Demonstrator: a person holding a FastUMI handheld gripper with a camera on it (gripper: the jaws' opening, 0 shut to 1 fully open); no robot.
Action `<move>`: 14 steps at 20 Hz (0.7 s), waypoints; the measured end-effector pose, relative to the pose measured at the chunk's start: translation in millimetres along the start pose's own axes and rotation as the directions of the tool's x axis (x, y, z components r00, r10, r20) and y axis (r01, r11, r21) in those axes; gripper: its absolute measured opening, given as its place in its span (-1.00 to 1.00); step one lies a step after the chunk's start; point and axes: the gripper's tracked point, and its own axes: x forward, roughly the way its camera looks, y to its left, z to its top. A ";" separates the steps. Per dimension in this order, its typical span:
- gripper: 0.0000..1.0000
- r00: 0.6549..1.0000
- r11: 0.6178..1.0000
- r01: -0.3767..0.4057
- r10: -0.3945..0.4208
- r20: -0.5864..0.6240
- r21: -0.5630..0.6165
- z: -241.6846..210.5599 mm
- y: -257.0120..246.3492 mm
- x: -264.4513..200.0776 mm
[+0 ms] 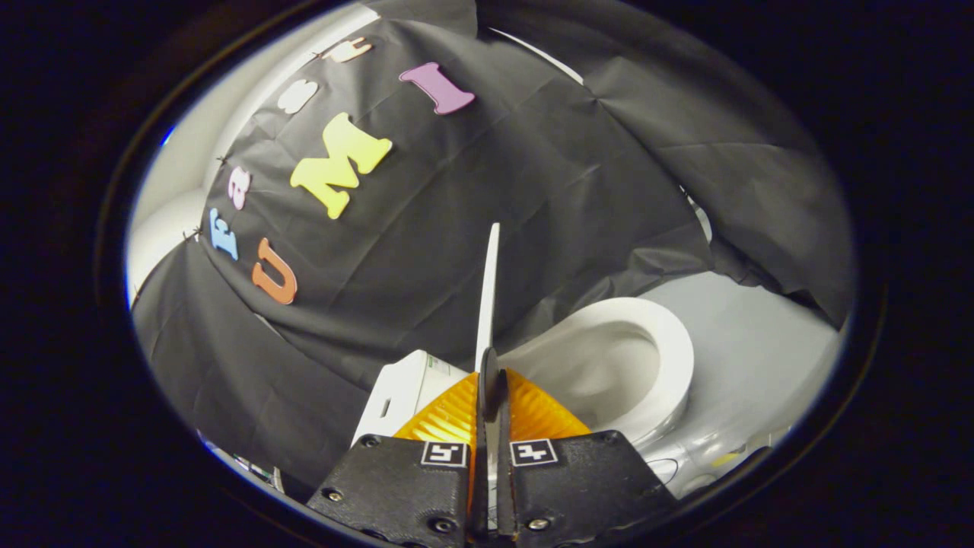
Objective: Open the toilet lid.
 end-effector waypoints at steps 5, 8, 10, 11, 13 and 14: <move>-0.84 1.000 1.000 -0.001 0.001 0.007 -0.031 -1.0 20.2 -0.3; -0.84 1.000 0.999 -0.001 0.001 0.010 -0.048 -0.6 30.5 0.1; -0.84 1.000 0.998 -0.002 0.003 0.012 -0.063 -1.9 39.3 -0.5; -0.84 1.000 0.997 0.001 0.000 0.016 -0.074 -2.5 43.2 0.0; -0.84 1.000 0.995 0.015 -0.013 0.028 -0.094 -2.2 49.7 -0.1; -0.84 0.999 0.994 0.016 -0.013 0.031 -0.111 -2.6 54.5 0.2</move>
